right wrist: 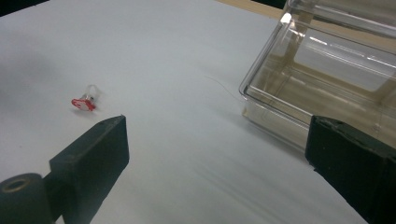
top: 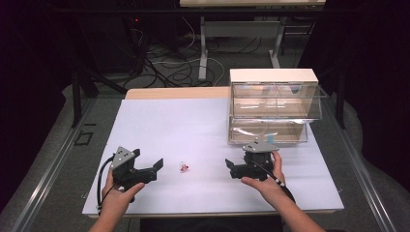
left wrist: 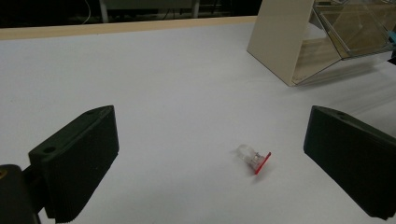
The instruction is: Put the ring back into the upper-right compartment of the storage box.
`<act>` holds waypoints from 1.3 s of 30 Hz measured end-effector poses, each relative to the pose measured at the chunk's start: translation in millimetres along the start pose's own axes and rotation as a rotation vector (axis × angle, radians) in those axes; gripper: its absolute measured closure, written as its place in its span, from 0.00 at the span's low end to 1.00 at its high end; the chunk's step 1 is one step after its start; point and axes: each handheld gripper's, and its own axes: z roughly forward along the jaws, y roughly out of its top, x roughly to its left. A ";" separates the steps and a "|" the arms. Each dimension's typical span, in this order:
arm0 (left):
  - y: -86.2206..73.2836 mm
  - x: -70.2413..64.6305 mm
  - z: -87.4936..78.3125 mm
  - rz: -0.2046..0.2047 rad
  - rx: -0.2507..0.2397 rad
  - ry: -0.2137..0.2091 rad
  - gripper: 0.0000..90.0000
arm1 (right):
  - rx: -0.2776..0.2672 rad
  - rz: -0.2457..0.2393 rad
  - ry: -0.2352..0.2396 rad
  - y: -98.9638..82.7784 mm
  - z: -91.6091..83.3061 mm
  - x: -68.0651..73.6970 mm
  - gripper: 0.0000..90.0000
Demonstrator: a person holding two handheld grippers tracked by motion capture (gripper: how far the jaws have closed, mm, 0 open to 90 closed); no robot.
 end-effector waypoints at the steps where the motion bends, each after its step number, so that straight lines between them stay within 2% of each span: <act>1: 0.0 0.0 -0.1 0.000 0.000 0.000 0.04 | 0.001 -0.001 0.005 1.2 0.9 1.2 0.07; 4: 0.2 0.0 -0.4 0.002 -0.003 0.002 0.04 | -0.008 -0.014 0.012 3.3 3.9 3.5 0.07; 8: 0.6 0.7 -0.8 0.010 -0.003 0.005 0.04 | 0.000 -0.018 0.033 5.8 11.2 11.2 0.07; 9: 0.7 0.9 -0.9 0.009 -0.005 0.005 0.04 | 0.025 -0.028 0.034 7.2 12.1 12.4 0.07; 11: 0.5 1.0 -1.3 0.001 -0.004 0.006 0.04 | 0.014 -0.032 0.043 8.5 17.1 15.6 0.07; 16: 0.6 2.3 -1.2 0.000 -0.007 0.007 0.04 | 0.026 -0.058 0.069 15.3 27.1 24.3 0.07; 23: 0.6 1.9 -1.3 0.000 -0.006 0.011 0.04 | 0.032 -0.049 0.100 20.1 36.5 34.6 0.09; 25: 0.5 1.6 -1.0 0.000 -0.004 0.011 0.04 | 0.035 -0.055 0.106 20.3 40.4 38.6 0.11; 26: 0.5 1.2 -0.9 0.001 -0.002 0.011 0.04 | 0.060 -0.063 0.114 21.4 43.5 43.1 0.13; 28: 0.7 0.9 -1.0 0.011 -0.002 0.009 0.04 | 0.060 -0.067 0.120 22.5 47.4 47.9 0.17; 37: 1.2 2.4 -2.4 0.005 -0.006 0.007 0.04 | 0.049 -0.079 0.142 25.6 61.5 66.1 0.24; 39: 1.3 2.2 -2.7 0.001 -0.006 0.010 0.04 | 0.065 -0.072 0.155 25.1 67.2 72.7 0.24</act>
